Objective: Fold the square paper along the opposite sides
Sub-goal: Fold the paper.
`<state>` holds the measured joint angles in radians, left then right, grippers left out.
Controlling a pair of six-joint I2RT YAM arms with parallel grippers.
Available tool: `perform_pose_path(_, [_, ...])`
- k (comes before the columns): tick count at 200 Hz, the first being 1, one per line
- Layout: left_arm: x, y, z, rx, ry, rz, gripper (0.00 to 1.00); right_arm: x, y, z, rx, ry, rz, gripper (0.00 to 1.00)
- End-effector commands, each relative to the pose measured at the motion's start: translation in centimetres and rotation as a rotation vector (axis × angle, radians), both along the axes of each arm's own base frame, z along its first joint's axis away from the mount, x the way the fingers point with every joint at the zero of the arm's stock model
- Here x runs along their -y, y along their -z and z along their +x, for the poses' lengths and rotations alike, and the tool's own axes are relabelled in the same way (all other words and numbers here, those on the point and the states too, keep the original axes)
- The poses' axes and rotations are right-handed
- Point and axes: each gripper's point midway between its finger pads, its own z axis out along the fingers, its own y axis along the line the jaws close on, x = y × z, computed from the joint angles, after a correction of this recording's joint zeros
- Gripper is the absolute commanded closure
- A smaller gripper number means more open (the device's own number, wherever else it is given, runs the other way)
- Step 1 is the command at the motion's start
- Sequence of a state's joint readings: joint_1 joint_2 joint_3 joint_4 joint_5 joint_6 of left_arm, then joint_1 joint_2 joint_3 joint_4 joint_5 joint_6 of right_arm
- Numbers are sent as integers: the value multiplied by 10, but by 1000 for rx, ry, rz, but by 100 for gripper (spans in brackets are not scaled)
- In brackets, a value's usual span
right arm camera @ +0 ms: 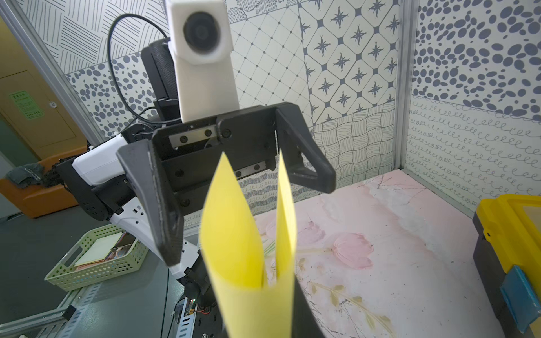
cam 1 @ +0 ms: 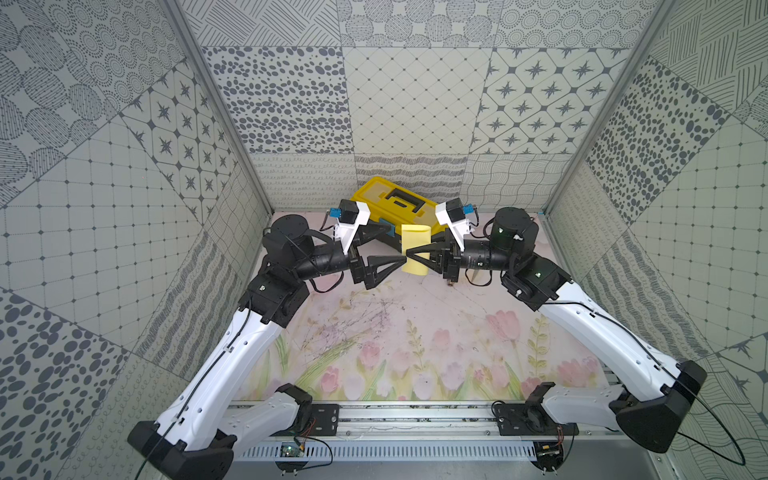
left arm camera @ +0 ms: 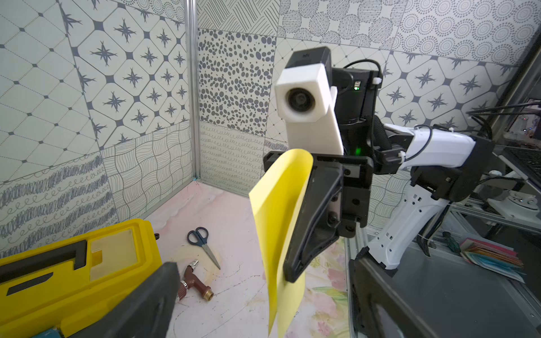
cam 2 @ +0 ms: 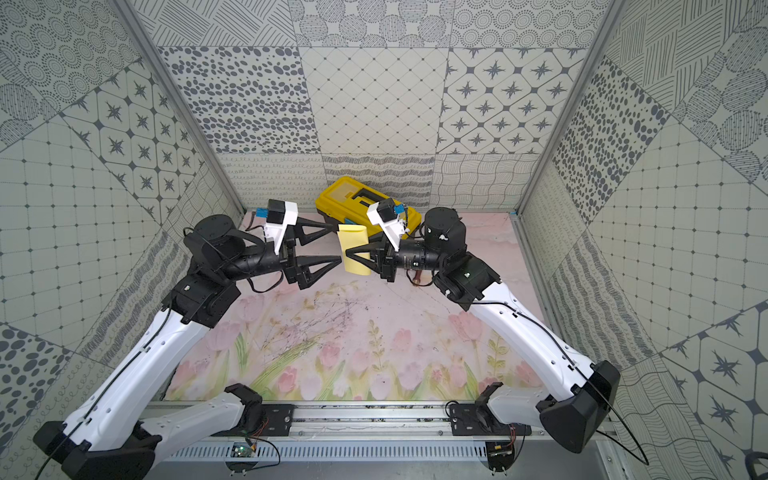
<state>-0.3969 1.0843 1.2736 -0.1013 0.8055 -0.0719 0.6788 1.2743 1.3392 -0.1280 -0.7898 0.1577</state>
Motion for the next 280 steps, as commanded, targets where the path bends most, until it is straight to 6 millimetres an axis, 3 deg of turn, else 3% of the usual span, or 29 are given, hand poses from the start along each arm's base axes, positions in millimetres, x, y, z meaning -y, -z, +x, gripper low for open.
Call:
perform_pose_path(1, [8, -17, -15, 22, 134, -50, 2, -3, -16, -10, 38, -64, 40, 84])
perform_pose_path(60, [14, -19, -12, -2, 178, -69, 4, -7, -9, -15, 35, -116, 27, 82])
perform_pose_path(76, [14, -20, -13, -5, 186, -74, 12, -8, -8, -14, 35, -112, 24, 82])
perform_pose_path(109, [14, -18, -13, -15, 189, -76, 44, -8, -7, -12, 39, -105, 20, 82])
perform_pose_path(144, [13, -14, -11, -23, 172, -78, 60, -7, -6, -11, 42, -94, 17, 81])
perform_pose_path(197, [12, -12, -8, -24, 148, -74, 68, -8, -4, -10, 40, -87, 13, 81])
perform_pose_path(249, [10, -13, -9, -12, 134, -76, 84, -8, -4, -9, 40, -83, 10, 80])
perform_pose_path(280, [11, -12, -9, -15, 134, -78, 87, -7, -4, -10, 42, -83, 10, 80])
